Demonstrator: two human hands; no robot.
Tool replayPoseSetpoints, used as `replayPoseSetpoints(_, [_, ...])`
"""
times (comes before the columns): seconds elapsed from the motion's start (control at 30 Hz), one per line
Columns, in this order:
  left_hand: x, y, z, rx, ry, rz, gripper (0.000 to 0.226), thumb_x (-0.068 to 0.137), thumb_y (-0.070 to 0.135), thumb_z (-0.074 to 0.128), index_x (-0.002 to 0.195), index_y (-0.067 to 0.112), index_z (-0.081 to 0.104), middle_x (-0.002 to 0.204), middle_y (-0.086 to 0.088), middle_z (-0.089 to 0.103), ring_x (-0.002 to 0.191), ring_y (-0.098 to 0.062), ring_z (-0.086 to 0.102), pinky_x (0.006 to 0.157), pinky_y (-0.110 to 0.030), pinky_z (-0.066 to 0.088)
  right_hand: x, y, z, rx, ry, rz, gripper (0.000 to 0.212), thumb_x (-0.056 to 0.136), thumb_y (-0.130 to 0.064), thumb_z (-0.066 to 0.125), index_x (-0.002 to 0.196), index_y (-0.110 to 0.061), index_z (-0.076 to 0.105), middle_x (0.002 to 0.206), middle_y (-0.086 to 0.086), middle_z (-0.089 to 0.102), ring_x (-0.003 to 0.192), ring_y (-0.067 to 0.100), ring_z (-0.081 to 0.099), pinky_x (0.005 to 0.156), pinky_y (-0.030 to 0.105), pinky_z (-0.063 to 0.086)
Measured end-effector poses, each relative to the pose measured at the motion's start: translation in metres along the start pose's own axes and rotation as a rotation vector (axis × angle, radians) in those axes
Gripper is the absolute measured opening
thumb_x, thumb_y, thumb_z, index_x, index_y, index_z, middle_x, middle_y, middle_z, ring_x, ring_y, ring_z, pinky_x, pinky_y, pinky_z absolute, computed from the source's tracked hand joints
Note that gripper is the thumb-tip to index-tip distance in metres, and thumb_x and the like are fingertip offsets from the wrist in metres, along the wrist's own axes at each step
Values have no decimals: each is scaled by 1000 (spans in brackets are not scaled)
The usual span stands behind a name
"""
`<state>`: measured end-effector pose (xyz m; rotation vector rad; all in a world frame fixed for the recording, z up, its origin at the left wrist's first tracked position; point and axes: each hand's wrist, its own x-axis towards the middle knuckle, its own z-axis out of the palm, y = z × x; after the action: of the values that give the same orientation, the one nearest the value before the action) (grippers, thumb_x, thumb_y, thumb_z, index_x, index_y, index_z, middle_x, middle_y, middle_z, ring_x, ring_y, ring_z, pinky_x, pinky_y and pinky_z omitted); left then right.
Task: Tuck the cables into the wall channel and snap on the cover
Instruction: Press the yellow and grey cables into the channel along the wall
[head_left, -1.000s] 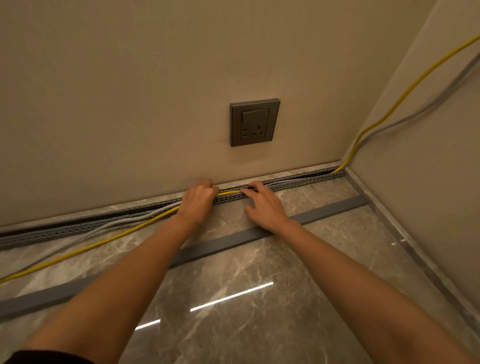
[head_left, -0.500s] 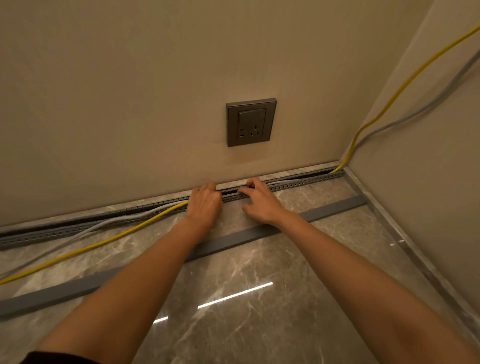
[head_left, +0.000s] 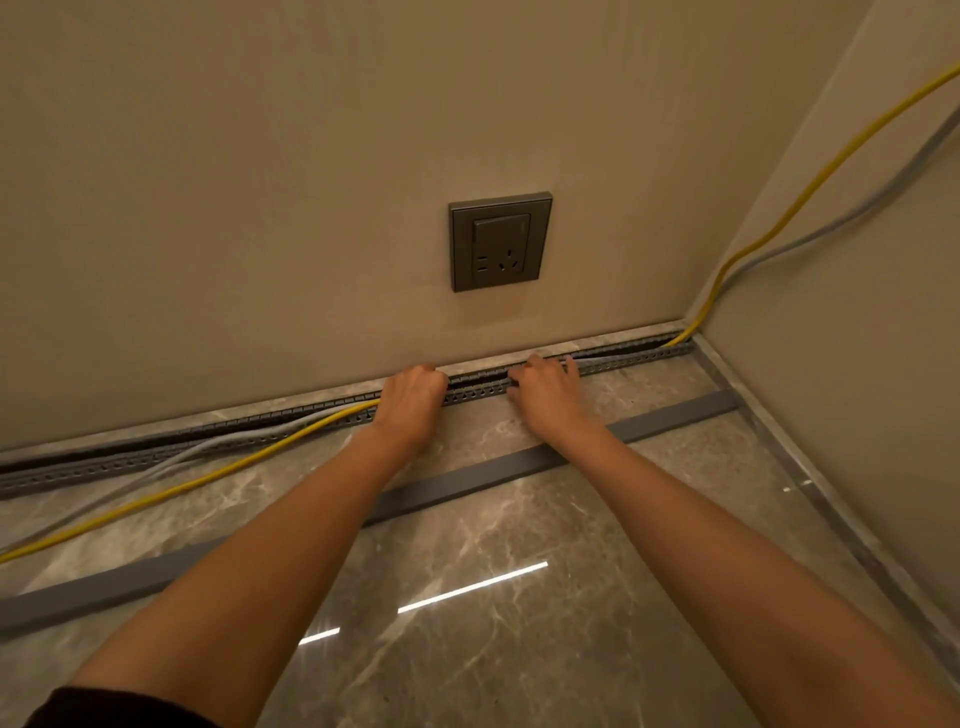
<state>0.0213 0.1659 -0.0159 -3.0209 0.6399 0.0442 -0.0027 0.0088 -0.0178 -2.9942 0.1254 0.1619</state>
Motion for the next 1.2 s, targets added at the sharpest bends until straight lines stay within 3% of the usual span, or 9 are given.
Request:
replayPoseSetpoints(0.23, [-1, 0, 1, -45, -7, 25, 22, 93, 0, 44, 110, 3, 57, 115, -20, 62, 105, -37, 58, 85, -42, 46, -5, -15, 8, 61, 148, 4, 32, 90, -2, 47, 120, -2, 60, 128, 16, 54, 123, 32, 44, 109, 38, 29])
replayPoseSetpoints(0.43, [-9, -20, 1, -414, 99, 20, 19, 86, -6, 50, 95, -4, 66, 102, -26, 66, 95, -39, 63, 79, -45, 51, -7, -43, 10, 172, 113, -103, 37, 87, 3, 48, 121, -2, 59, 123, 17, 59, 117, 34, 52, 104, 38, 37])
replayPoseSetpoints(0.63, [-34, -67, -2, -336, 111, -196, 20, 89, 20, 61, 96, 1, 66, 109, -18, 61, 103, -36, 58, 80, -41, 48, -12, -55, 15, 35, 142, -30, 35, 91, -3, 44, 124, -5, 57, 128, 15, 55, 122, 31, 48, 115, 41, 25])
replayPoseSetpoints(0.8, [-49, -88, 3, -285, 135, -117, 18, 89, 11, 58, 98, 1, 69, 106, -21, 64, 99, -39, 60, 77, -45, 50, -20, -81, 10, -85, 133, -92, 31, 89, 0, 47, 117, -2, 59, 124, 17, 56, 122, 33, 46, 121, 48, 7])
replayPoseSetpoints(0.97, [-58, -97, 6, -264, 169, -67, 19, 86, 1, 58, 100, -2, 71, 103, -26, 63, 95, -42, 62, 73, -46, 51, -22, -119, 14, -15, 69, -287, 34, 90, 3, 43, 120, -2, 57, 126, 17, 55, 119, 34, 50, 110, 40, 29])
replayPoseSetpoints(1.2, [-49, -100, 3, -289, 140, -267, 15, 86, 5, 59, 96, 1, 69, 108, -21, 65, 101, -39, 60, 80, -43, 49, -21, -115, 20, 22, 0, -307, 44, 88, 3, 49, 131, -6, 47, 138, 14, 43, 127, 32, 43, 121, 45, 12])
